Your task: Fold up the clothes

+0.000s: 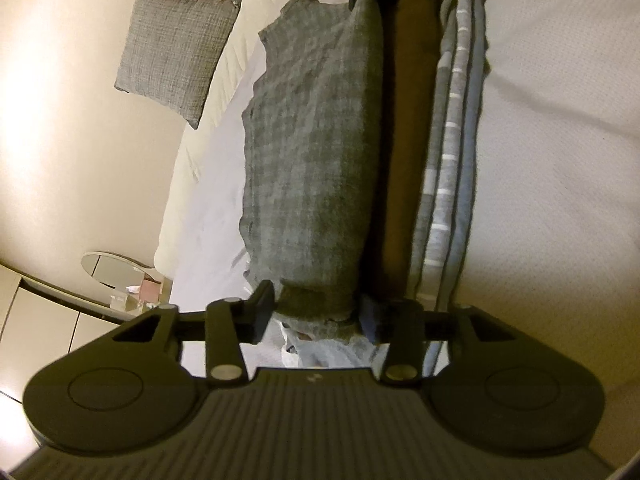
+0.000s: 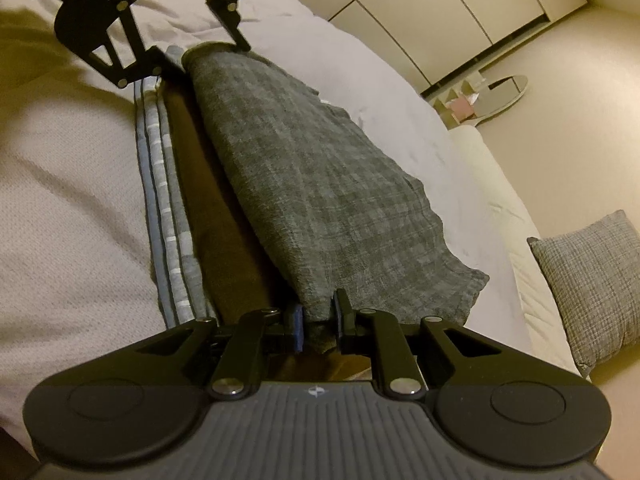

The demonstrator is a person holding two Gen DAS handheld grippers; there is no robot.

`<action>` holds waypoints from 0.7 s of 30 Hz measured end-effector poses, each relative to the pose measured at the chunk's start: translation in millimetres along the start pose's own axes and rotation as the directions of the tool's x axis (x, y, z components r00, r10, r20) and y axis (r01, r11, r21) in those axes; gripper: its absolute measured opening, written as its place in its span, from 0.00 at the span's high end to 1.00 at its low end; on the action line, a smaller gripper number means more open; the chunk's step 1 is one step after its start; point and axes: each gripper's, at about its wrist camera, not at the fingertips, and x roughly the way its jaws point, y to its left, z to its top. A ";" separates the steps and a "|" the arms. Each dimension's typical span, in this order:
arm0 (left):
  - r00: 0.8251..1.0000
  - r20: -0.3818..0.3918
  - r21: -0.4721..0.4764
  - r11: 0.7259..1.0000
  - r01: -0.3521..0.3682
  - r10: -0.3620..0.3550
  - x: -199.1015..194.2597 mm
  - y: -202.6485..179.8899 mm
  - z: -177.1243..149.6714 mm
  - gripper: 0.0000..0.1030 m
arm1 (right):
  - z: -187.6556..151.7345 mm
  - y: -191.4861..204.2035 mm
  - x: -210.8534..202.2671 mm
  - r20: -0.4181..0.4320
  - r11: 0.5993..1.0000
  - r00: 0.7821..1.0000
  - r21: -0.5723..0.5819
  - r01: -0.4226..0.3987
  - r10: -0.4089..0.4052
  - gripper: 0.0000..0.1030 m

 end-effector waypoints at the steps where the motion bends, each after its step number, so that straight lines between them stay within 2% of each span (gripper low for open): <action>1: 1.000 0.001 0.001 1.000 0.005 -0.005 -0.4 -0.2 -1.2 0.71 | -0.5 -0.6 -1.1 0.002 1.000 1.000 0.007 -0.002 0.002 0.85; 6: 1.000 0.018 -0.045 0.999 -0.008 0.009 -4.7 9.7 -4.9 0.76 | 2.1 -2.9 -7.2 0.014 1.000 1.000 0.005 0.000 0.000 0.92; 8: 1.000 0.014 -0.043 0.999 0.003 -0.002 -2.1 6.8 -7.0 0.76 | 4.6 -5.8 -19.3 0.045 1.000 0.999 0.026 0.017 -0.018 0.92; 11: 1.000 0.008 -0.013 1.000 0.011 -0.011 2.8 -3.1 -7.7 0.76 | 2.4 3.8 -23.6 0.047 1.000 0.999 -0.004 0.015 -0.015 0.92; 13: 1.000 0.010 0.003 1.000 0.002 -0.002 2.3 -8.2 -7.5 0.76 | -3.9 15.9 -13.5 0.016 0.999 1.000 -0.046 0.008 -0.007 0.91; 18: 1.000 0.014 0.002 1.000 -0.011 0.011 -3.7 -6.1 -12.9 0.71 | -11.3 18.5 -15.9 0.017 1.000 1.000 -0.019 0.014 -0.014 0.88; 21: 1.000 0.006 -0.031 0.999 -0.017 0.017 -14.7 -0.2 -17.6 0.71 | -19.3 14.9 -23.5 0.012 1.000 1.000 -0.003 0.021 -0.021 0.83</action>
